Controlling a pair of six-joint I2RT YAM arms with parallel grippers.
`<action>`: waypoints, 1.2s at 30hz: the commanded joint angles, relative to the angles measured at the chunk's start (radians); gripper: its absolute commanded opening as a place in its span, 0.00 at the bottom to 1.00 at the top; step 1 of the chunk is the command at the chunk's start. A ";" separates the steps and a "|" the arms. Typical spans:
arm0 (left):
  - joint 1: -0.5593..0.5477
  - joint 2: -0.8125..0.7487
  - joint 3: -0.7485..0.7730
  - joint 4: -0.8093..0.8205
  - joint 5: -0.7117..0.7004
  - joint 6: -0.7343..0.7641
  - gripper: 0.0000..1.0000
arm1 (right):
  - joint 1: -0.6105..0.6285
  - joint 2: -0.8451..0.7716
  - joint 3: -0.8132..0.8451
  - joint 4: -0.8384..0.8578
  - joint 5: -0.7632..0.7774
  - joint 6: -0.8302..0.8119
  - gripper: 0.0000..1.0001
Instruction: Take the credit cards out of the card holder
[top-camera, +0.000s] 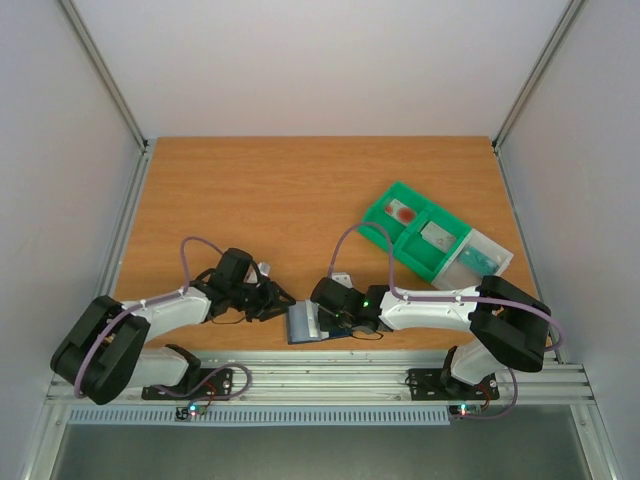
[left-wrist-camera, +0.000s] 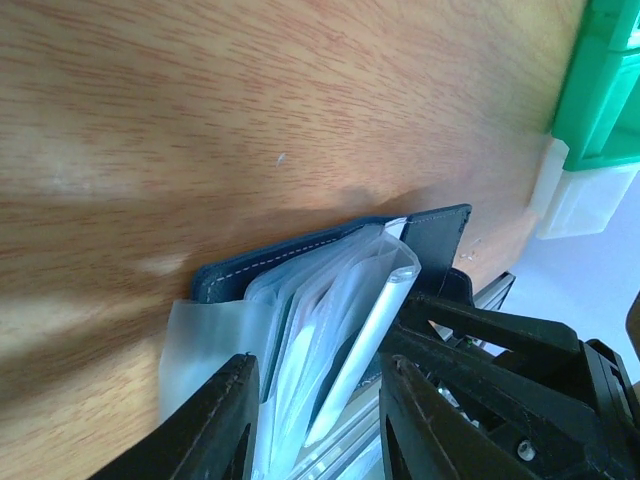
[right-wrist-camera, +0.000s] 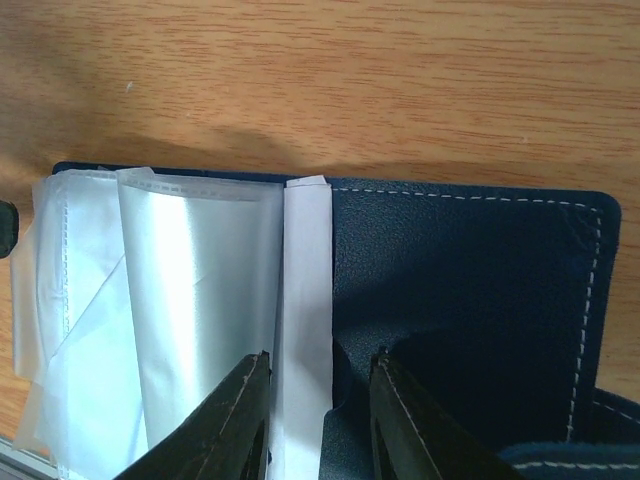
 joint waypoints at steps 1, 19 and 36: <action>-0.007 0.012 -0.009 0.050 -0.009 -0.012 0.35 | 0.008 -0.020 -0.011 0.012 0.034 0.022 0.29; -0.021 0.061 -0.010 0.093 -0.015 -0.026 0.33 | 0.008 -0.023 -0.021 0.023 0.045 0.028 0.28; -0.046 0.042 0.037 0.032 -0.026 -0.012 0.00 | 0.007 -0.093 -0.029 -0.007 0.063 -0.016 0.30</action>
